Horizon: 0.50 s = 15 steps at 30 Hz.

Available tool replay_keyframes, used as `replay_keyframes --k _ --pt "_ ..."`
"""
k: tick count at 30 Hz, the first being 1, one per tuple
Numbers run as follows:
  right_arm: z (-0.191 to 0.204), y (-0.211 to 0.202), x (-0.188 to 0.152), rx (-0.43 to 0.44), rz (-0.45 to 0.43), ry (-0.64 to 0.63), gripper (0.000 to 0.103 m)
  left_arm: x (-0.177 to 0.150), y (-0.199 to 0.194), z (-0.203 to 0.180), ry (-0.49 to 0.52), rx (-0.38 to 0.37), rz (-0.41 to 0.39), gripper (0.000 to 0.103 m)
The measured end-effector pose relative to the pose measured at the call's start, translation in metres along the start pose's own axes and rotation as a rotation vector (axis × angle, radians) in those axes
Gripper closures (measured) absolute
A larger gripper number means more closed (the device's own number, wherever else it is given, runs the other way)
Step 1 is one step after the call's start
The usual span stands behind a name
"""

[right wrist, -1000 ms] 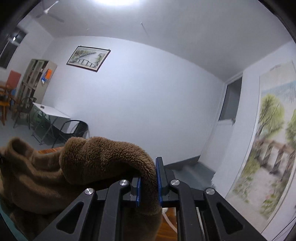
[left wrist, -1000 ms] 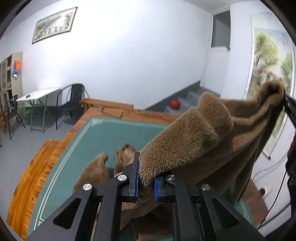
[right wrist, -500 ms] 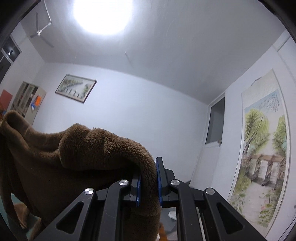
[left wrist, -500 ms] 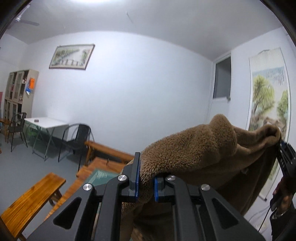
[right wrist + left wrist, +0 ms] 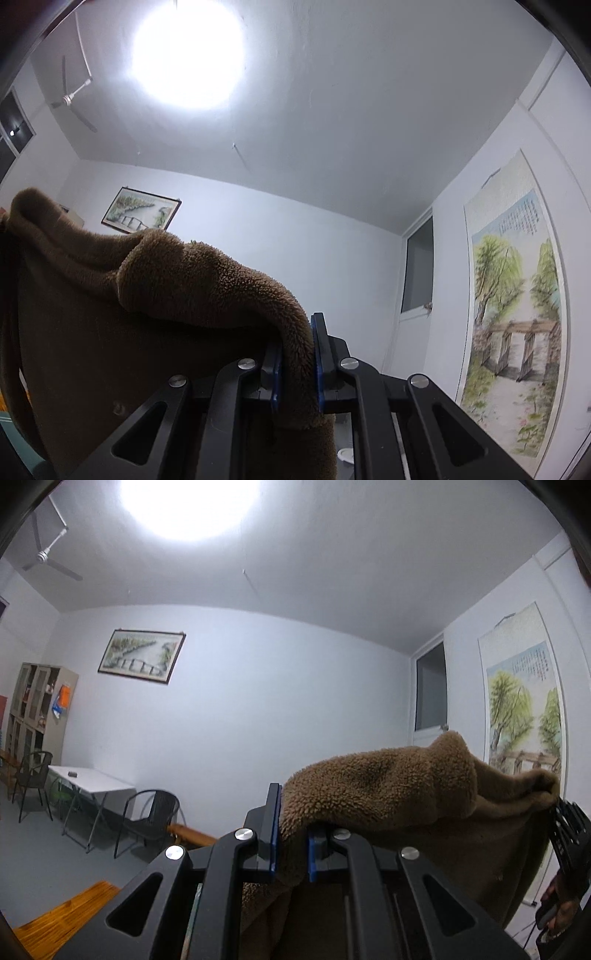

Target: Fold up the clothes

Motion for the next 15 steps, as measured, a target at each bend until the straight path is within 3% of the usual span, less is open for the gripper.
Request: replay_keyframes --k 15 --pt "-0.019 -0.078 0.053 -0.053 -0.125 -0.009 0.089 0.069 -0.086 -0.019 0.073 -0.081 -0.241 0.087"
Point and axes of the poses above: each gripper's, at about its wrist camera, not at the fingertips, and y roughly the way its jaws point, z to its left, x to its top, the point moved 3 cm from there along y, roughly the way its jaws point, and after that the axes turned 10 degrees about x, right-handed, at the moved point
